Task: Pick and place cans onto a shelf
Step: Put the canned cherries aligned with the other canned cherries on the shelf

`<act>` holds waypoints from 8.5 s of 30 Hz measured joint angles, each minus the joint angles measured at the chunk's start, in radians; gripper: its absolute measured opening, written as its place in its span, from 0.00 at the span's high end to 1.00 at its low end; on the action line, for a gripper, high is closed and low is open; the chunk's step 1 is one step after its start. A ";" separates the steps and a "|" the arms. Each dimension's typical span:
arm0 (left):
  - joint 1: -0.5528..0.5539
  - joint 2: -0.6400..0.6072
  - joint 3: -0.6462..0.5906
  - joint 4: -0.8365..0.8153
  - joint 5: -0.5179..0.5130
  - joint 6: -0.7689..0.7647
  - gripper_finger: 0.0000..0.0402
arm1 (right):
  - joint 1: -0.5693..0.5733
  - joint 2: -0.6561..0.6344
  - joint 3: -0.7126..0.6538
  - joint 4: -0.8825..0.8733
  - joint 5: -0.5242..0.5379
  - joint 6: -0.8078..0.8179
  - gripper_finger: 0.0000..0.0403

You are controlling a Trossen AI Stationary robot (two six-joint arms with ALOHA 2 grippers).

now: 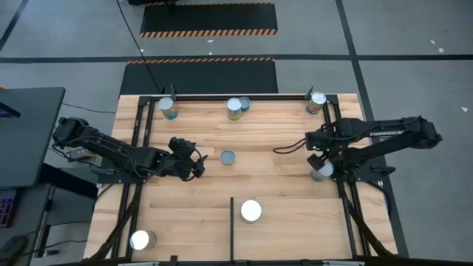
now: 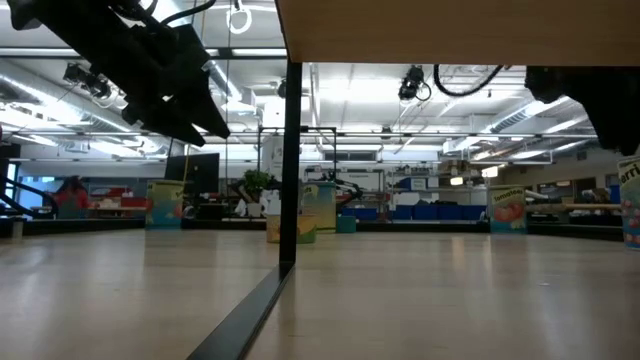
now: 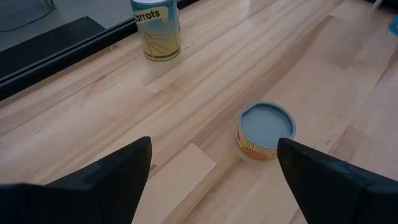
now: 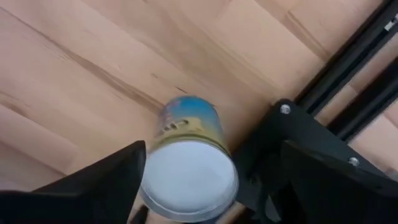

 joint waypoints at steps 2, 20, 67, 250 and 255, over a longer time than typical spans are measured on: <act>0.000 0.000 0.000 0.000 0.000 0.000 0.12 | -0.013 0.028 0.000 0.004 -0.006 -0.040 0.05; 0.000 0.000 0.000 0.000 0.000 0.000 0.12 | -0.068 0.242 0.000 -0.023 -0.122 -0.275 0.06; 0.000 0.000 0.000 0.000 0.000 0.000 0.12 | 0.029 0.358 0.307 -0.161 -0.141 -0.521 0.22; -0.054 0.348 0.742 0.198 0.151 0.786 0.25 | 0.269 0.374 1.115 0.256 0.277 -1.183 0.02; -0.193 0.362 0.742 0.365 0.137 0.793 0.24 | 0.286 0.282 1.106 0.259 0.261 -1.088 0.03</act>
